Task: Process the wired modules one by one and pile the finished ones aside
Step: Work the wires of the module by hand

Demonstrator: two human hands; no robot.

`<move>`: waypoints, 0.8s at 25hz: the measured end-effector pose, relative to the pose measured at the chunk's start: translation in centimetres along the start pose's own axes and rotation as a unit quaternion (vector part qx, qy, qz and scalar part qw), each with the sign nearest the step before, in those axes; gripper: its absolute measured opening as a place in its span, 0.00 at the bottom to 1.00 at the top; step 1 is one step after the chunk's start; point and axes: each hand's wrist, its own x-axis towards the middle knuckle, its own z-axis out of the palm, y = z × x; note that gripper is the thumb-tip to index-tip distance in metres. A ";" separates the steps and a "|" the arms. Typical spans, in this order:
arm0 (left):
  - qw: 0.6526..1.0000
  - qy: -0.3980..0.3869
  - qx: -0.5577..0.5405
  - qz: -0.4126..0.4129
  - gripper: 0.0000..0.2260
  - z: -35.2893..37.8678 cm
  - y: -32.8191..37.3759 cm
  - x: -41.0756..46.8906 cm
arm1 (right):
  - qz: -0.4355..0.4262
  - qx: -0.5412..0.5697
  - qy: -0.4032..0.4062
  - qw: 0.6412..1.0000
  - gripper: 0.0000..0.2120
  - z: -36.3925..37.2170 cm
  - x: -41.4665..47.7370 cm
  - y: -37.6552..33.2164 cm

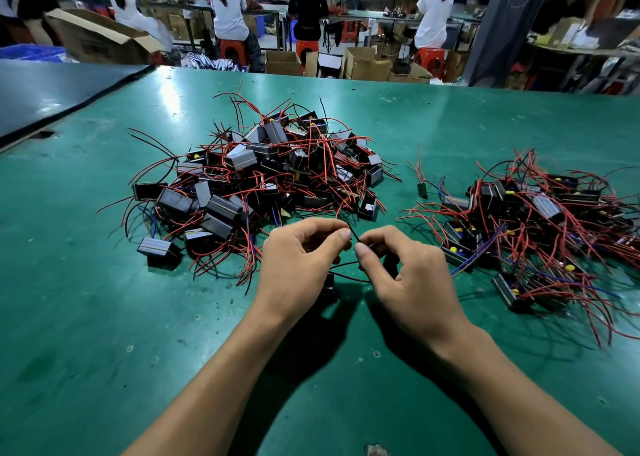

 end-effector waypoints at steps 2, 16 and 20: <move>1.000 0.001 -0.008 -0.003 0.02 -0.1 -0.1 0.0 | 0.000 -0.005 -0.002 1.000 0.09 0.0 0.0 0.0; 0.999 -0.013 -0.051 -0.010 0.02 -0.3 0.0 0.0 | 0.000 -0.024 0.013 1.000 0.07 -0.2 -0.1 0.1; 0.999 -0.001 -0.041 -0.004 0.01 -0.3 0.1 -0.1 | -0.014 -0.029 0.014 0.999 0.08 -0.3 -0.1 -0.2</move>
